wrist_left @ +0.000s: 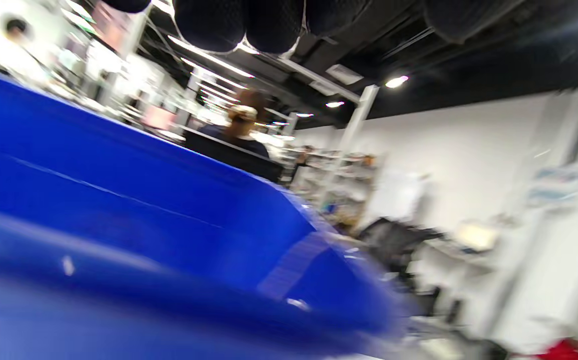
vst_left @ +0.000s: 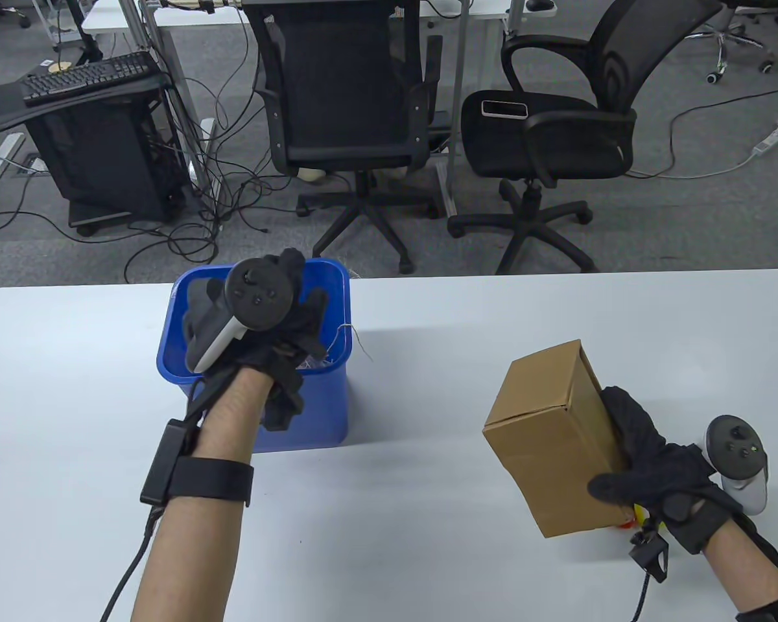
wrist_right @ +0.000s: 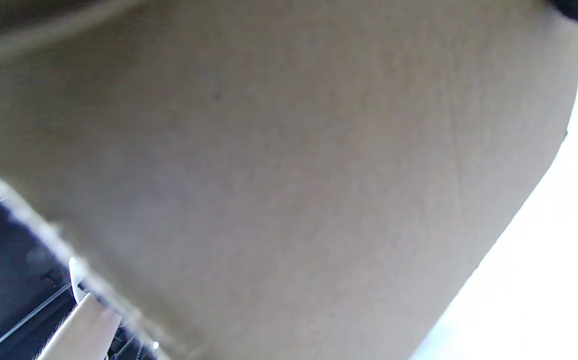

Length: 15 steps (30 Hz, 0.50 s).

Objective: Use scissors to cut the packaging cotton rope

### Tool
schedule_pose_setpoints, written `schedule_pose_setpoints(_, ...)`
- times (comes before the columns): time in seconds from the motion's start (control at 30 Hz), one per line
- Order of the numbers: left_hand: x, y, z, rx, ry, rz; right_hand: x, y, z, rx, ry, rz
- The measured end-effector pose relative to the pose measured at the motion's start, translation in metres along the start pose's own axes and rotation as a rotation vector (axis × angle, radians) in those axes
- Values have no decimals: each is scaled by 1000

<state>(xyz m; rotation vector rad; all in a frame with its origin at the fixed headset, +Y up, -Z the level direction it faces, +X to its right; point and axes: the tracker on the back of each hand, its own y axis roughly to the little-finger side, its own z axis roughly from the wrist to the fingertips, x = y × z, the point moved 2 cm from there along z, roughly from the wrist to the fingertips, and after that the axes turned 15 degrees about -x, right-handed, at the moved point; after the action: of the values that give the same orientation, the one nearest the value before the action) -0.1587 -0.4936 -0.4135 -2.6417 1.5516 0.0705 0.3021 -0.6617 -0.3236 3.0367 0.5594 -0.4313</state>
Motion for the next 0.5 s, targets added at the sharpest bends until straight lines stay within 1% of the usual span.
schedule_pose_setpoints(0.07,17,-16,-12,90,73,-121,-3,-3,2,11,-2,6)
schedule_pose_setpoints(0.13,41,-30,-23,136,186,-232,-7,-6,4,22,-10,5)
schedule_pose_setpoints(0.2,75,-40,-32,150,367,-350,-11,-10,7,34,-14,6)
schedule_pose_setpoints(0.23,84,-41,-34,146,409,-378,-13,-10,8,37,-14,9)
schedule_pose_setpoints(0.3,121,-37,-38,118,488,-511,-17,-12,11,49,-17,16)
schedule_pose_setpoints(0.33,131,-35,-38,107,509,-542,-18,-12,11,50,-19,18)
schedule_pose_setpoints(0.4,175,-25,-46,50,658,-745,-23,-13,14,58,-26,13)
schedule_pose_setpoints(0.47,210,-19,-55,33,809,-943,-27,-13,16,59,-35,-10)
schedule_pose_setpoints(0.5,229,-17,-62,14,906,-1052,-30,-14,18,60,-43,-28)
